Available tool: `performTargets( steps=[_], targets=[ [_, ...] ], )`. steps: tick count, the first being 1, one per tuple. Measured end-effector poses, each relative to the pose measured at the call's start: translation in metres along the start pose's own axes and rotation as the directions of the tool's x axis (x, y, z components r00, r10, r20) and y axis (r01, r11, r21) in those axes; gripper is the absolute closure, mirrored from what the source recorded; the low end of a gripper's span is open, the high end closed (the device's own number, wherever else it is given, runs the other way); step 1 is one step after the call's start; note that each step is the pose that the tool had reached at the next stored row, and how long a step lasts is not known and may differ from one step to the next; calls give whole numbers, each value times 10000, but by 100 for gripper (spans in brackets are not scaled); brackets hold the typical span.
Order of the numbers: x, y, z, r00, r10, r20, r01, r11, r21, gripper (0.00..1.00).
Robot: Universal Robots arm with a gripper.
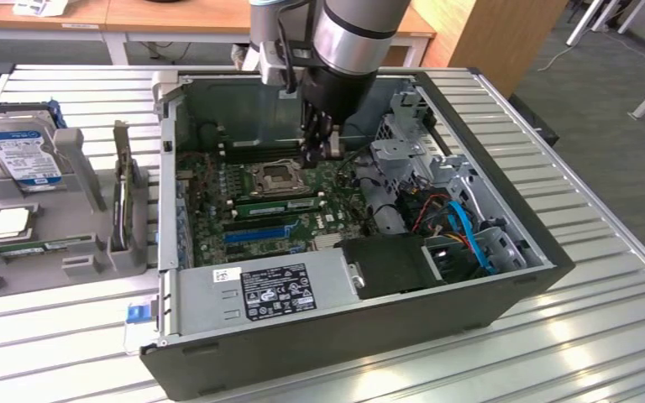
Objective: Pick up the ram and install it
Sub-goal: 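Press down the ram until it locks into place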
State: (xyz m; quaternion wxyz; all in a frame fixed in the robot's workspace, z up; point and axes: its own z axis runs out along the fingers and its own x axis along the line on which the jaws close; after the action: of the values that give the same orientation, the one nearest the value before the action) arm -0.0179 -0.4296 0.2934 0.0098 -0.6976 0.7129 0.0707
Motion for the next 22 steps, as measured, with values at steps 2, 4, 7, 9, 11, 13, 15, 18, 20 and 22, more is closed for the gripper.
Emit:
performTargets(
  steps=[2,4,7,9,11,13,15,18,20,22],
  targets=[
    [0,0,0,10000,-65,-1,65,9998,175,90],
    [0,4,1,9999,-123,-2,123,9993,341,90],
    [-2,6,0,9999,-131,-5,132,9993,355,90],
    [-2,-19,-2,9999,-135,-4,135,9993,355,90],
    [-4,-75,-6,9999,-144,1,144,9993,351,90],
    [-5,-111,-9,9999,-151,4,151,9993,347,90],
    [-5,-111,-9,9999,-153,5,153,9993,347,90],
    [-4,-112,-5,9999,-153,4,153,9993,347,90],
    [-1,-114,23,9999,-153,3,153,9993,346,90],
    [3,-117,59,9999,-153,4,153,9993,346,90]
  ],
)
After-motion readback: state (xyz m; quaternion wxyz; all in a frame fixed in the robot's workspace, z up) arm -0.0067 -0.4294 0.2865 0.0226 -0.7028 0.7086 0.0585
